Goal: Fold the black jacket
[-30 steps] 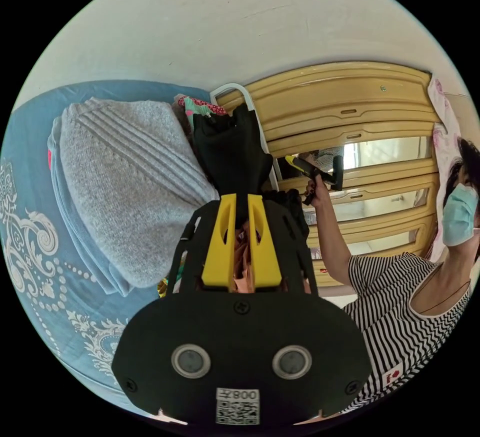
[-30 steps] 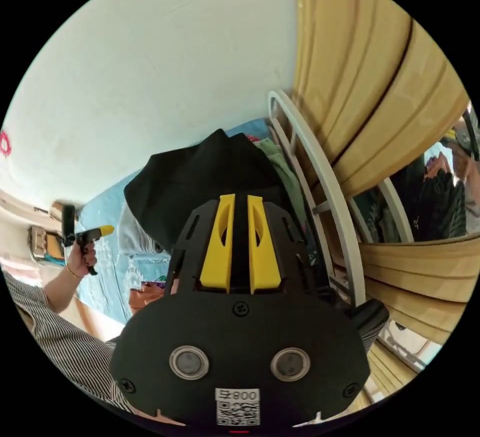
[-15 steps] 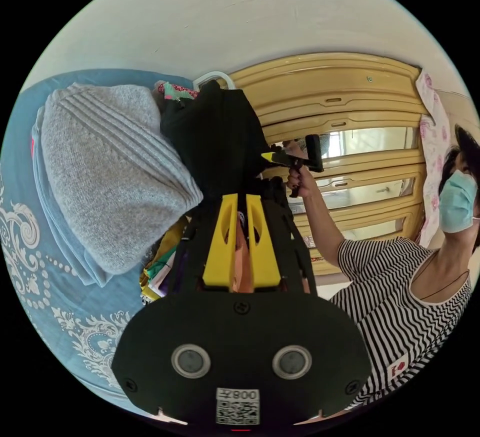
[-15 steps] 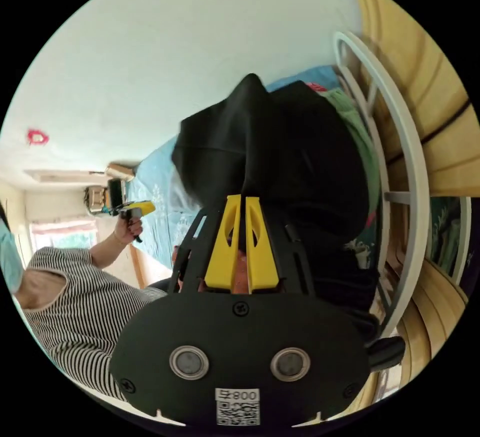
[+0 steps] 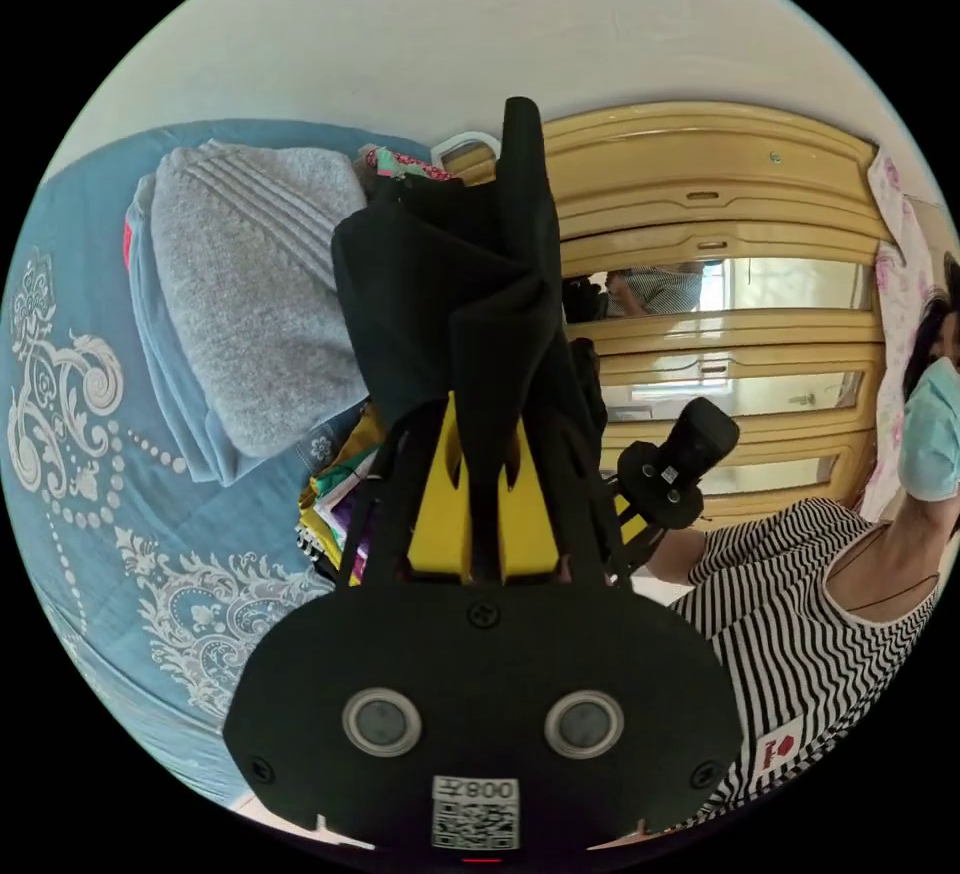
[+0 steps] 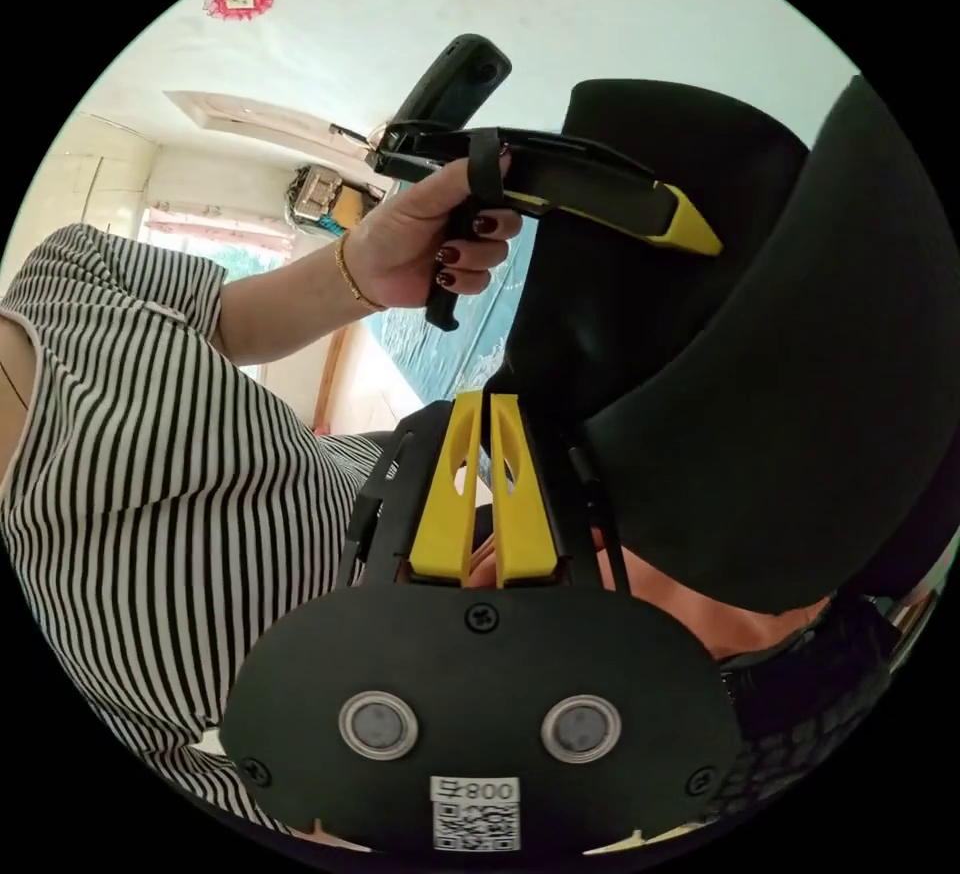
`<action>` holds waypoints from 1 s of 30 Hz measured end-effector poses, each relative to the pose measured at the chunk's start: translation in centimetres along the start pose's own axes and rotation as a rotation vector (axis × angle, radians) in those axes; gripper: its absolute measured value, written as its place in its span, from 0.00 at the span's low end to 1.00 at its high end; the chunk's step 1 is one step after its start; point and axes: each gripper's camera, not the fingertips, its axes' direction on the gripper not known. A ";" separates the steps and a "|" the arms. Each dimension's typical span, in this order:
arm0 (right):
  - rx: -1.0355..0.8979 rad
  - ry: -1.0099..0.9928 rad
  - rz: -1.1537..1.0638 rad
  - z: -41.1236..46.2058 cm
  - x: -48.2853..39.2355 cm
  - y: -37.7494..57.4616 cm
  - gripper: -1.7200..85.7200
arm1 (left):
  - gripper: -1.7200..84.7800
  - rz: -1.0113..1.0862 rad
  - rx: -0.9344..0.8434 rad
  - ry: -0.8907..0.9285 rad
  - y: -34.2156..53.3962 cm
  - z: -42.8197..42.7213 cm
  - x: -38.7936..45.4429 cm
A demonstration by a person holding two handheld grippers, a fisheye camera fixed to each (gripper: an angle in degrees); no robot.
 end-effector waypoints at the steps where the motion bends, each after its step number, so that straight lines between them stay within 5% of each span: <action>1: -0.042 0.015 -0.003 1.1 0.2 -0.3 0.04 | 0.06 -0.037 0.026 0.012 1.1 -0.3 -0.8; 6: 0.089 -0.026 0.006 -2.9 1.7 -0.6 0.05 | 0.05 -0.151 0.107 -0.003 5.4 -2.1 -3.6; 10: 0.462 0.085 0.116 -12.1 8.0 -0.1 0.10 | 0.04 -0.160 0.115 0.011 7.7 -2.1 -3.8; 15: 0.517 0.220 0.382 -16.4 19.7 -4.5 0.12 | 0.05 -0.047 0.083 -0.083 9.1 -1.7 -1.3; 23: 0.118 0.596 0.420 -11.9 26.1 -21.5 0.15 | 0.05 0.015 0.064 -0.149 13.8 -1.5 0.3; 26: -0.126 0.636 0.400 -7.3 28.0 -24.6 0.16 | 0.06 0.010 0.064 -0.144 15.8 -1.5 0.1; 30: -0.200 0.631 0.380 -4.2 28.6 -25.9 0.15 | 0.05 0.010 0.058 -0.141 18.2 -1.5 -0.2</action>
